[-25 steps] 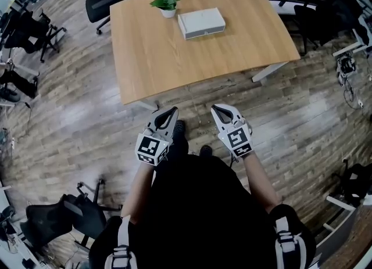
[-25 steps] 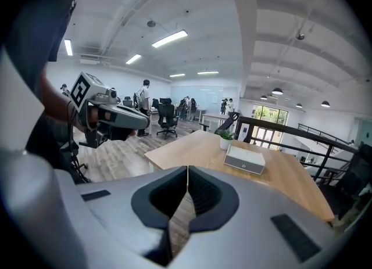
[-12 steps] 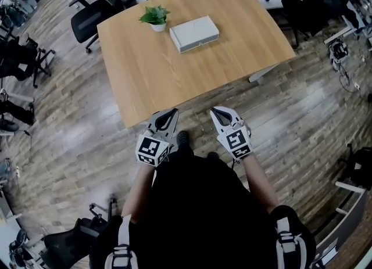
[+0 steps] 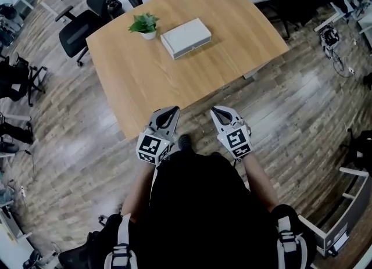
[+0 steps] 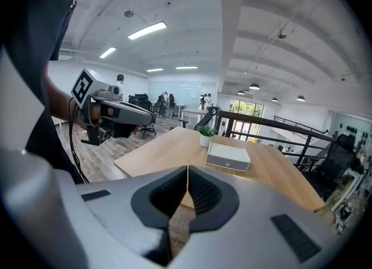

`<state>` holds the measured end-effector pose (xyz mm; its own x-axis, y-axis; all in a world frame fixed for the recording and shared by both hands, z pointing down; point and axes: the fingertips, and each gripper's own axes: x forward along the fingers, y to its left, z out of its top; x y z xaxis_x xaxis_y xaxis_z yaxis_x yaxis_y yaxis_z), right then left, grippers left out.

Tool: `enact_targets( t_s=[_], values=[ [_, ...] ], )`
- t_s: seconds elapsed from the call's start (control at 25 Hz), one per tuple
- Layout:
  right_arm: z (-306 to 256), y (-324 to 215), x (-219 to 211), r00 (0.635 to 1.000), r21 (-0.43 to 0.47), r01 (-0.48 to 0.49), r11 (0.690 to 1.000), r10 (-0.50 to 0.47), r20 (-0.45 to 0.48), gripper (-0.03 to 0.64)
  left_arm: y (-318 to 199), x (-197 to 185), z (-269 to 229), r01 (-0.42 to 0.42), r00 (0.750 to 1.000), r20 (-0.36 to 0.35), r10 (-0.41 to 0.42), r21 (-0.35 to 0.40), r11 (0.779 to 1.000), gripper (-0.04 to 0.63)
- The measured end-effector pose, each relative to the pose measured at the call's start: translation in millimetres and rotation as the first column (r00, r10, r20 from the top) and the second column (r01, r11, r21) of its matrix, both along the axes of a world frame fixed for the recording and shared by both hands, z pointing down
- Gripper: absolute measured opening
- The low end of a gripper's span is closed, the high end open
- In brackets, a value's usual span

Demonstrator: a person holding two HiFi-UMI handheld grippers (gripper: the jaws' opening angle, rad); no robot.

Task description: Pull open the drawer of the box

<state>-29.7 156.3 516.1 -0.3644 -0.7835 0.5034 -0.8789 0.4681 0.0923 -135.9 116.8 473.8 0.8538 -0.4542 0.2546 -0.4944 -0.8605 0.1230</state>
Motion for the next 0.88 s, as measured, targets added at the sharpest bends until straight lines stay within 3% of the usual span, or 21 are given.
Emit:
enact_targets(
  t_s=[0.4,0.88],
  values=[
    [9,-19,2,0.997,-0.023,-0.075,0.997,0.074,-0.035,0.025,-14,-14,4,-0.007,1.0,0.002,0.007,-0.008,1.0,0.023],
    [11,-34,-10,0.995,-0.023,-0.099,0.995,0.099,-0.027,0.025,-29,-34,3,0.001,1.0,0.0,-0.001,-0.006,1.0,0.023]
  ],
)
